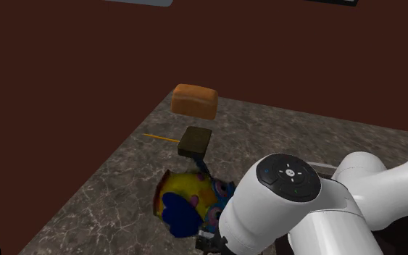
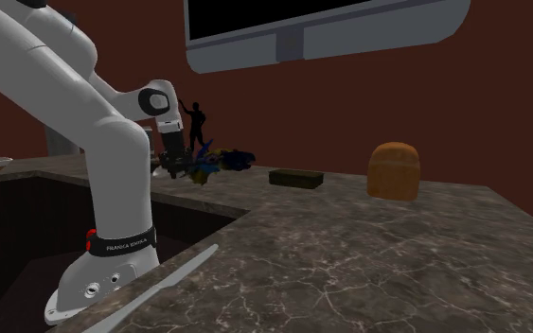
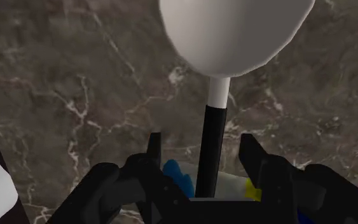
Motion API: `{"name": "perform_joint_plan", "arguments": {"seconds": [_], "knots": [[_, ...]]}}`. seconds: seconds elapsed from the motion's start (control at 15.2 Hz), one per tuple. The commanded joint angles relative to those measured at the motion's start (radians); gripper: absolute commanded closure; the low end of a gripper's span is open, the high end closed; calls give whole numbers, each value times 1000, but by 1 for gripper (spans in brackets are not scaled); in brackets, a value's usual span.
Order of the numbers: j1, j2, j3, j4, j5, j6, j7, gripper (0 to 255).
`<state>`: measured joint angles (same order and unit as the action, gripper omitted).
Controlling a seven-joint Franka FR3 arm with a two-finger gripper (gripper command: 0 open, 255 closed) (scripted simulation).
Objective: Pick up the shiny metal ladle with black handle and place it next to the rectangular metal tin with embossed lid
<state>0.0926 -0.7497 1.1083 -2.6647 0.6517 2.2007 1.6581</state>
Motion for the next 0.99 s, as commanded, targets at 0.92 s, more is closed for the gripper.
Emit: {"name": "perform_joint_plan", "arguments": {"seconds": [0.92], "knots": [[46,-77,-115,61,-53,-156,9,0]]}}
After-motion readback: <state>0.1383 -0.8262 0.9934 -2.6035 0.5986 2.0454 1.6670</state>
